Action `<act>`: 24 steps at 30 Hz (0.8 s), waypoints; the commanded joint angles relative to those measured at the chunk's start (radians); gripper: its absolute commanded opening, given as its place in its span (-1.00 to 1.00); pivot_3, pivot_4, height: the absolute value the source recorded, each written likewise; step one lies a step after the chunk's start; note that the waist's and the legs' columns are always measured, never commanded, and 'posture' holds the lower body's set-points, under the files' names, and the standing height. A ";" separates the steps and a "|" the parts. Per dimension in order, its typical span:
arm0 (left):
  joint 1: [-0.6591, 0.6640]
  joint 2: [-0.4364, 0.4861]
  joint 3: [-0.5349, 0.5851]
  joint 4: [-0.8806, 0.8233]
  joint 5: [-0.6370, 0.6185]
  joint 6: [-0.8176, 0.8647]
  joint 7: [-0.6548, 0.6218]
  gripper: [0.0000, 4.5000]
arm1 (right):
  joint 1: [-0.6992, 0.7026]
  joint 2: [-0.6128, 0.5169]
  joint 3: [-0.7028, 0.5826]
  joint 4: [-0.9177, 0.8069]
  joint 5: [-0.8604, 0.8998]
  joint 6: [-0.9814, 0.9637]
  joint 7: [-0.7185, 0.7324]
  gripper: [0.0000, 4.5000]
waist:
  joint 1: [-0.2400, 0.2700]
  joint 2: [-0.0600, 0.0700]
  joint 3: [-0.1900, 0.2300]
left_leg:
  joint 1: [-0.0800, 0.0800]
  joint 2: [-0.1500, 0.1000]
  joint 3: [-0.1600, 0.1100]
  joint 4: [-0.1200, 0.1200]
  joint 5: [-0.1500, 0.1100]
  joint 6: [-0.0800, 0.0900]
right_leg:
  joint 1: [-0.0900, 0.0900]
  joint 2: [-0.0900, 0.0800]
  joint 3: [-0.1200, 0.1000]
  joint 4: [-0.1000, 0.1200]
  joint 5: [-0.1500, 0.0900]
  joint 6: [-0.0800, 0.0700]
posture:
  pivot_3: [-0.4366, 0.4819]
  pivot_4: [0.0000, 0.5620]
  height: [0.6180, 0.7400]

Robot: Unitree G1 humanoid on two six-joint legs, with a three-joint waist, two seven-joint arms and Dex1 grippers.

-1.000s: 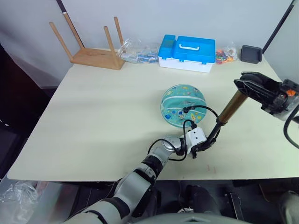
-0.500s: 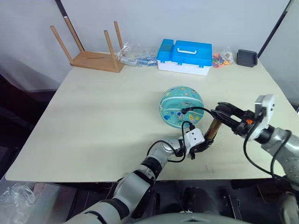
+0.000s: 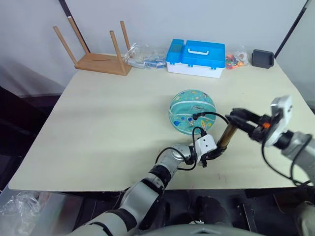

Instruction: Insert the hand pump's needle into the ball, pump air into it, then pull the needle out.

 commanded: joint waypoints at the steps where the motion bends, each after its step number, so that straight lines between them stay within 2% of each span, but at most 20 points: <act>1: 0.033 0.010 -0.028 0.073 0.041 0.040 -0.005 -0.53 | -0.111 -0.086 -0.203 -0.068 0.169 -0.002 -0.060 -0.21 | 0.001 0.000 0.000 | 0.000 0.000 0.000 0.000 0.000 0.000 | 0.000 0.000 0.000 0.000 0.001 -0.001 | -0.05 -0.47 1.00; 5: 0.033 0.008 -0.030 0.074 0.042 0.037 -0.007 -0.53 | -0.184 -0.174 -0.274 -0.034 0.296 0.038 -0.110 -0.21 | 0.001 -0.002 0.001 | -0.005 -0.001 0.000 0.001 0.000 0.000 | -0.003 -0.001 -0.001 -0.001 0.002 -0.002 | -0.05 -0.47 1.00; 8: 0.031 0.007 -0.028 0.076 0.040 0.036 -0.010 -0.53 | -0.189 -0.201 -0.273 -0.020 0.332 0.060 -0.123 -0.21 | 0.002 -0.002 0.002 | -0.009 -0.001 0.000 0.001 0.000 0.001 | -0.007 -0.002 -0.001 -0.001 0.002 -0.002 | -0.05 -0.47 1.00; 17: 0.029 0.003 -0.026 0.078 0.039 0.037 -0.007 -0.53 | 0.035 -0.024 -0.136 -0.042 0.151 0.002 -0.059 -0.21 | 0.002 -0.005 0.000 | -0.008 -0.001 0.000 0.001 0.000 0.001 | -0.006 -0.002 -0.001 0.000 0.002 -0.002 | -0.05 -0.47 1.00; 21: 0.031 0.007 -0.024 0.075 0.039 0.036 -0.002 -0.53 | 0.154 0.065 0.004 -0.023 -0.022 -0.078 0.008 -0.21 | -0.001 -0.009 -0.007 | -0.005 -0.001 0.000 0.001 0.000 0.001 | -0.004 -0.001 -0.001 0.000 0.001 -0.002 | -0.05 -0.47 1.00; 24: 0.033 0.010 -0.023 0.072 0.039 0.036 0.000 -0.53 | 0.215 0.112 0.095 0.026 -0.146 -0.145 0.056 -0.21 | -0.002 -0.012 -0.008 | 0.004 0.000 0.000 0.000 -0.001 0.001 | 0.004 0.000 -0.001 0.000 -0.002 0.002 | -0.05 -0.47 1.00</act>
